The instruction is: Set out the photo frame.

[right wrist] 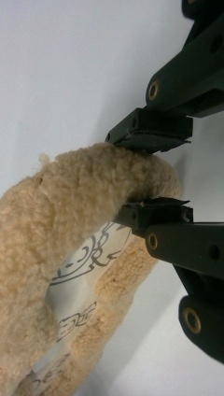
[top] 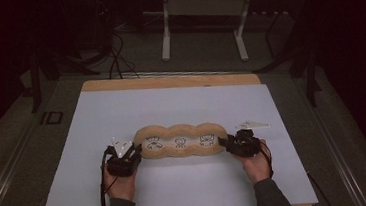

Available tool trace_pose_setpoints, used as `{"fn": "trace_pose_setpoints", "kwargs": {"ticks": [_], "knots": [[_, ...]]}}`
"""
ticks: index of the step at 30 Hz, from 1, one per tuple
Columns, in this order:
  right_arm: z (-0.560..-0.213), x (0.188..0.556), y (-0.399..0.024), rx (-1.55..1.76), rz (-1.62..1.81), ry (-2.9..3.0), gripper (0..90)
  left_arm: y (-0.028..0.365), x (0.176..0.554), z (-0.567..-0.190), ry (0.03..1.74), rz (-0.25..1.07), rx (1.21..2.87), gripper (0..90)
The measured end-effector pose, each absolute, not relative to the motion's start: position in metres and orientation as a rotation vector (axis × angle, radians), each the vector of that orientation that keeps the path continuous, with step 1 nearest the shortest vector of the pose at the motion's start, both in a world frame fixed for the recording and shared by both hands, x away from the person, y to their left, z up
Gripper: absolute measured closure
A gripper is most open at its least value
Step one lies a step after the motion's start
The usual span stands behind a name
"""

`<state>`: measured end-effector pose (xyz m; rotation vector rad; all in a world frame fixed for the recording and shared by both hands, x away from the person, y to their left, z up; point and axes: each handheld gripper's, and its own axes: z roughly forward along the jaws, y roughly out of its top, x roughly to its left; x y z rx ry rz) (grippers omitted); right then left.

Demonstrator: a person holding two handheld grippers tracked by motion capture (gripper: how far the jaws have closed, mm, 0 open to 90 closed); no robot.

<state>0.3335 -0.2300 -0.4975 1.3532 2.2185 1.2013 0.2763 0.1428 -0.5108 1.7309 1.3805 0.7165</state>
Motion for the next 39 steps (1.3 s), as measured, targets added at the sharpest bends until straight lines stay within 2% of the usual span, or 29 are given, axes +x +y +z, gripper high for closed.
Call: {"fn": "trace_pose_setpoints", "kwargs": {"ticks": [23,25,27,31,39], "knots": [[-0.499,0.33,-0.236,1.377,1.217,2.191,64.9,0.146,0.28,-0.513,1.315,0.66,1.75,72.5],[-0.499,0.33,-0.237,1.391,1.225,2.194,59.5,0.147,0.279,-0.512,1.318,0.648,1.75,71.2],[-0.5,0.331,-0.238,1.402,1.239,2.201,52.1,0.147,0.278,-0.512,1.314,0.637,1.76,65.5],[-0.499,0.329,-0.239,1.397,1.252,2.202,45.3,0.147,0.273,-0.51,1.301,0.663,1.779,55.7],[-0.488,0.323,-0.248,1.378,1.3,2.166,34.4,0.164,0.255,-0.498,1.254,0.699,1.746,53.4]]}}
